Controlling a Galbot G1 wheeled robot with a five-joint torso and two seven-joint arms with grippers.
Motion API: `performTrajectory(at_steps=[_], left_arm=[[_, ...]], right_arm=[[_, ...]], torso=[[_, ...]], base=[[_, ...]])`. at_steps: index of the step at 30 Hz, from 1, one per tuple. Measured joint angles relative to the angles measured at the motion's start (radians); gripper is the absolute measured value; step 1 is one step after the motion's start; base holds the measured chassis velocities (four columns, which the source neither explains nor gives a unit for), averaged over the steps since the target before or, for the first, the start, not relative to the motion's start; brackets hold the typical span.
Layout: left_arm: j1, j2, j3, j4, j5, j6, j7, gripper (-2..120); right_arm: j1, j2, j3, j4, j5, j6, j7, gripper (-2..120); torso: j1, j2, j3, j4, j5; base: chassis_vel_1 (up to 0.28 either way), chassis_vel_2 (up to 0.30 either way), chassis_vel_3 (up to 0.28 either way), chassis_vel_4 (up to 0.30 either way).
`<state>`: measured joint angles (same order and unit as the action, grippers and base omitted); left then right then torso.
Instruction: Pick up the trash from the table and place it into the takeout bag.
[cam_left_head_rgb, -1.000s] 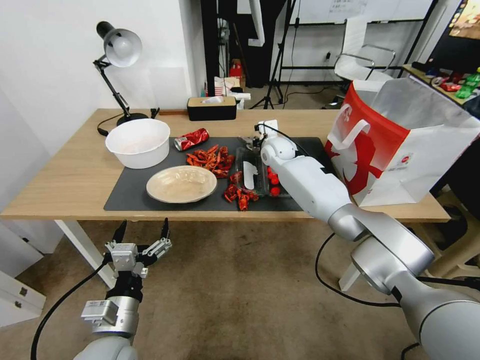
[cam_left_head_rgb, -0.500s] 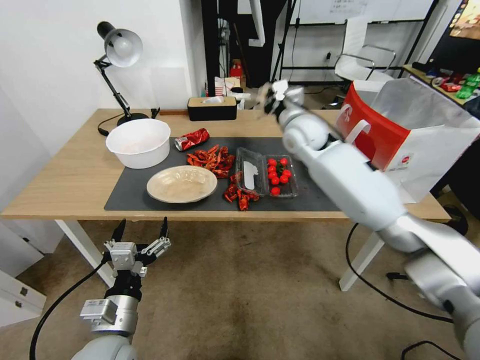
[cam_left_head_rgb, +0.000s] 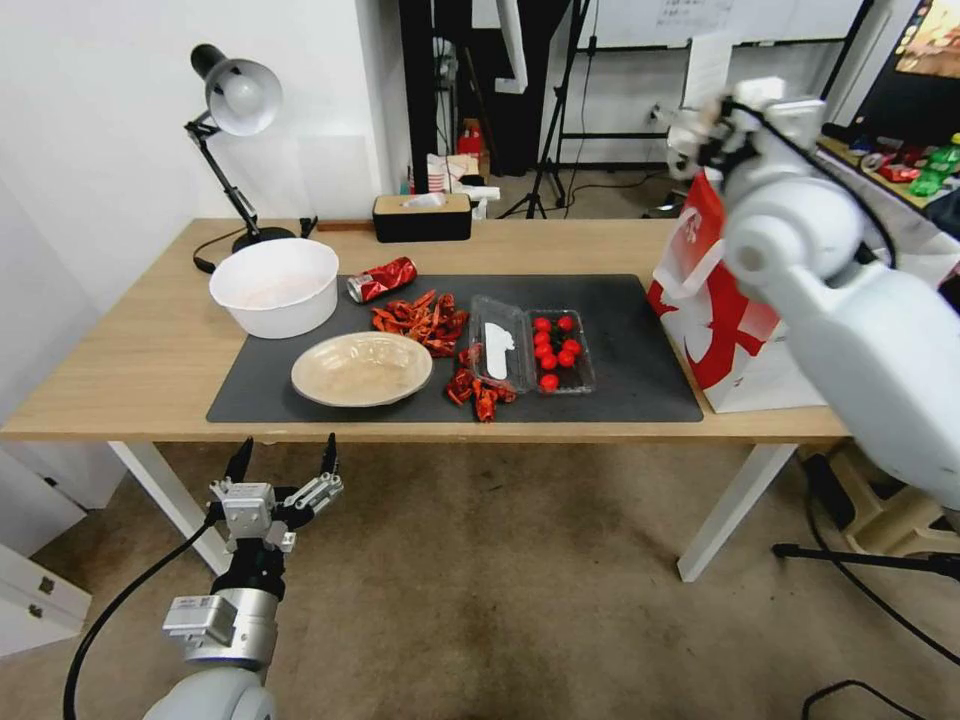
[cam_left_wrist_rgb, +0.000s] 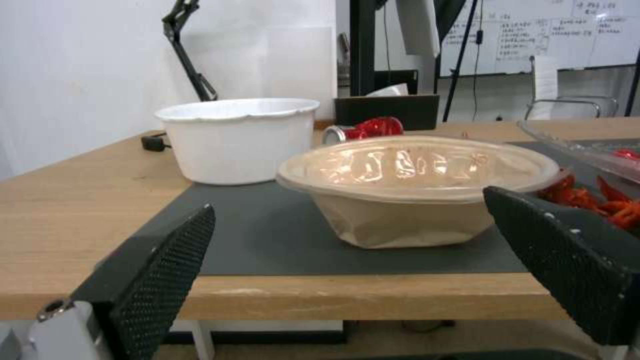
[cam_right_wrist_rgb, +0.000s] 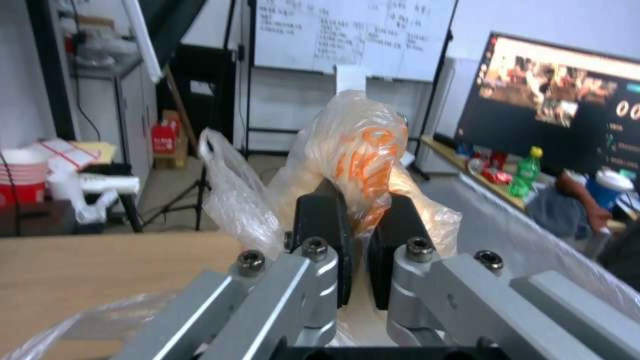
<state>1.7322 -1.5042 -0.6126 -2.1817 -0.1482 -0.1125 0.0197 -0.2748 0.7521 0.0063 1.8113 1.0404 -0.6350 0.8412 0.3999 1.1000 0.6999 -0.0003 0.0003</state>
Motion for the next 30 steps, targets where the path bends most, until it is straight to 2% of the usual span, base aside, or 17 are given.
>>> performTrajectory(at_steps=[4,6,10,13,14,21,22,24,25,28,30], left_arm=[[-0.001,-0.007,0.008,0.011,0.008,0.0,0.0,100],[0.004,-0.013,0.014,0.014,0.016,-0.001,0.001,100],[0.007,-0.012,0.013,0.012,0.011,-0.008,0.003,100],[0.013,-0.006,0.006,0.001,0.003,-0.011,0.003,100],[0.013,-0.006,0.006,0.001,0.003,-0.011,0.003,100],[0.019,-0.004,0.001,-0.018,0.005,-0.009,0.004,100],[0.019,-0.004,0.001,-0.018,0.005,-0.009,0.004,100],[0.021,-0.005,0.002,-0.019,0.007,-0.008,0.004,100],[0.021,-0.005,0.002,-0.019,0.007,-0.008,0.004,100],[0.022,-0.009,0.003,-0.022,0.009,-0.008,0.004,100],[0.022,-0.009,0.003,-0.024,0.009,-0.008,0.004,100]], right_arm=[[-0.02,-0.008,0.011,0.004,0.005,0.031,-0.001,4],[-0.035,-0.008,0.023,0.006,0.002,0.049,0.001,16],[-0.044,-0.008,0.025,0.004,-0.001,0.056,-0.005,25],[-0.063,-0.007,0.028,0.007,-0.006,0.065,-0.012,41],[-0.063,-0.007,0.028,0.007,-0.006,0.065,-0.012,41],[-0.095,-0.01,0.051,0.029,-0.018,0.066,-0.023,70],[-0.095,-0.01,0.051,0.029,-0.018,0.066,-0.023,70],[-0.099,-0.017,0.054,0.034,-0.02,0.066,-0.027,80],[-0.099,-0.017,0.054,0.034,-0.02,0.066,-0.027,80],[-0.117,-0.032,0.073,0.053,-0.02,0.066,-0.036,95],[-0.123,-0.035,0.079,0.059,-0.02,0.066,-0.038,97]], torso=[[0.0,0.0,0.0,0.0001,0.0],[0.0,0.0,0.0,0.0005,-0.0004],[0.0,0.0,0.0,0.0004,-0.0004],[0.0,0.0,0.0,0.0004,-0.0003],[0.0,0.0,0.0,0.0004,-0.0003],[0.0,0.0,0.0,0.0003,-0.0003],[0.0,0.0,0.0,0.0003,-0.0003],[0.0,0.0,0.0,0.0003,-0.0004],[0.0,0.0,0.0,0.0003,-0.0004],[0.0,0.0,0.0,0.0003,-0.0003],[0.0,0.0,0.0,0.0003,-0.0003]], base=[[0.0,0.0,0.0,0.0],[0.0,0.0,0.0,0.0],[0.0,0.0,0.0,0.0],[0.0,0.0,0.0,0.0],[0.0,0.0,0.0,0.0],[0.0,0.0,0.0,0.0],[0.0,0.0,0.0,0.0],[0.0,0.0,0.0,0.0],[0.0,0.0,0.0,0.0],[0.0,0.0,0.0,0.0],[0.0,0.0,0.0,0.0]])
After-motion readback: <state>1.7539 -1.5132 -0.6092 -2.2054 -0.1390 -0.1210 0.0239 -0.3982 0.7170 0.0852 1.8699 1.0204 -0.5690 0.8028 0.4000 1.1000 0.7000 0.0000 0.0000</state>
